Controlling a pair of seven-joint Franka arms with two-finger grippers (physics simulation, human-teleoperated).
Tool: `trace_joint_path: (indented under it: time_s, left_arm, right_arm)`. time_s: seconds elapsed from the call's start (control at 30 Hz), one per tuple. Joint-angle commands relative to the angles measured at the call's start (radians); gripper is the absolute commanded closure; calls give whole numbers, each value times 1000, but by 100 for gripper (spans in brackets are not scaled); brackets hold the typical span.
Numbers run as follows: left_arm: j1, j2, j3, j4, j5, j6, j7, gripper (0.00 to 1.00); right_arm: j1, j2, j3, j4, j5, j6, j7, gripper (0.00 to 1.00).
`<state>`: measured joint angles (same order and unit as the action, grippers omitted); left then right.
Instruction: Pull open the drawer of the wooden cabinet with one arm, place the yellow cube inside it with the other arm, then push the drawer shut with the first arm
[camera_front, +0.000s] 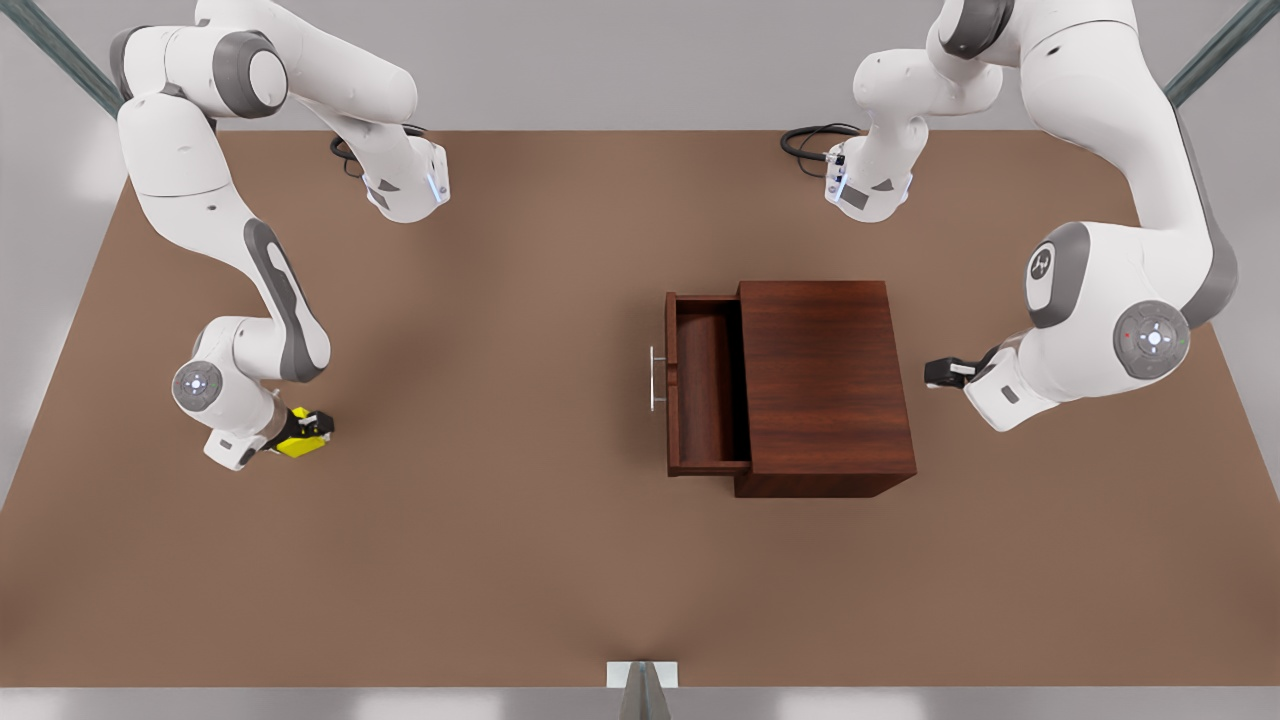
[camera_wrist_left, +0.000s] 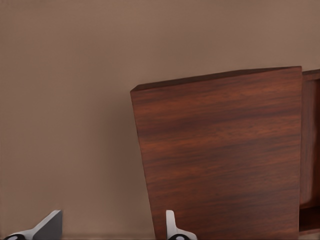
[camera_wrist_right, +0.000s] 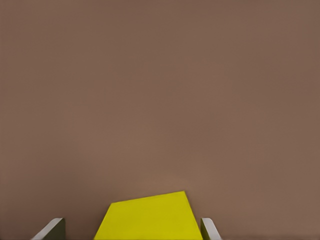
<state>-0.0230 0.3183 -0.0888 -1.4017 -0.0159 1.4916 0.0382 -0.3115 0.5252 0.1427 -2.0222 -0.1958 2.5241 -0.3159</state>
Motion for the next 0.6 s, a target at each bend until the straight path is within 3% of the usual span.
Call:
trace_joint_path:
  time_s: [0.0, 0.07, 0.13, 0.2, 0.57]
  left_arm:
    - [0, -2, 0, -6, 1, -13, 14, 0]
    - [-2, -2, 0, -8, 1, -13, 14, 0]
    - [-3, -2, -2, -10, 2, -13, 14, 0]
    - [-3, -2, -2, -11, 2, -13, 16, 0]
    - [-28, 4, -3, -8, 13, -14, 3, 0]
  right_arm:
    - [-1, 2, 0, 3, 1, 10, -9, 0]
    - [-18, 6, 8, 10, -2, 12, -12, 0]
    - [-24, 7, 9, 11, -11, 12, -9, 19]
    - [-24, 9, 9, 11, -11, 12, -9, 26]
    - [-26, -60, 40, 13, 3, -57, 26, 29]
